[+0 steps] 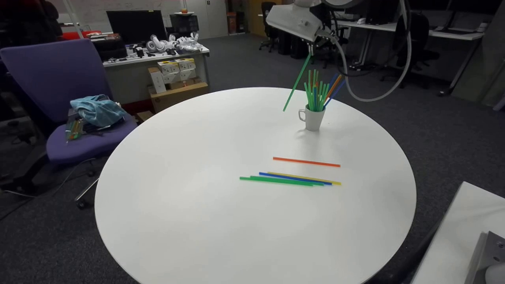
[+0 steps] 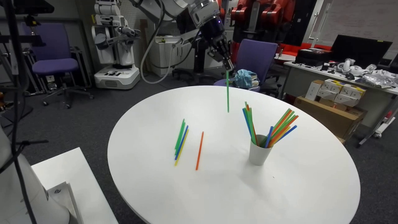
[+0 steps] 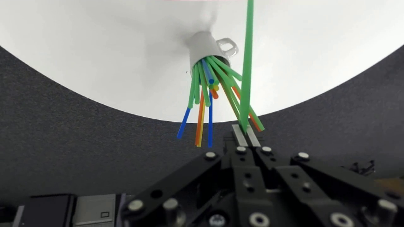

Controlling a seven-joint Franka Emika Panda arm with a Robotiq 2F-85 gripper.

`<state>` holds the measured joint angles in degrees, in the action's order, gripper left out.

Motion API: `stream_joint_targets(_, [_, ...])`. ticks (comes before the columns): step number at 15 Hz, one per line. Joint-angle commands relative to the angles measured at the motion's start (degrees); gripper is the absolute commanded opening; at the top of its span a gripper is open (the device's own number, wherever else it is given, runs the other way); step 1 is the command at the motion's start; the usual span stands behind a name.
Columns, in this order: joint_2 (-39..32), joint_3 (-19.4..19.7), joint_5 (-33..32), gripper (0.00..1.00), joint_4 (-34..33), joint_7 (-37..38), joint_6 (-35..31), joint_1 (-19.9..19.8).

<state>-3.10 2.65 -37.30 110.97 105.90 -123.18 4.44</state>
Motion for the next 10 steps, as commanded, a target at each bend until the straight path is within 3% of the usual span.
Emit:
stream_joint_targets(1, [0.76,-2.05,-1.05,0.0,0.83,-8.96,4.5,-0.26])
stream_joint_targets(10, [-12.39,-3.74,-20.02,0.0,-0.49,-10.25,11.44,2.74])
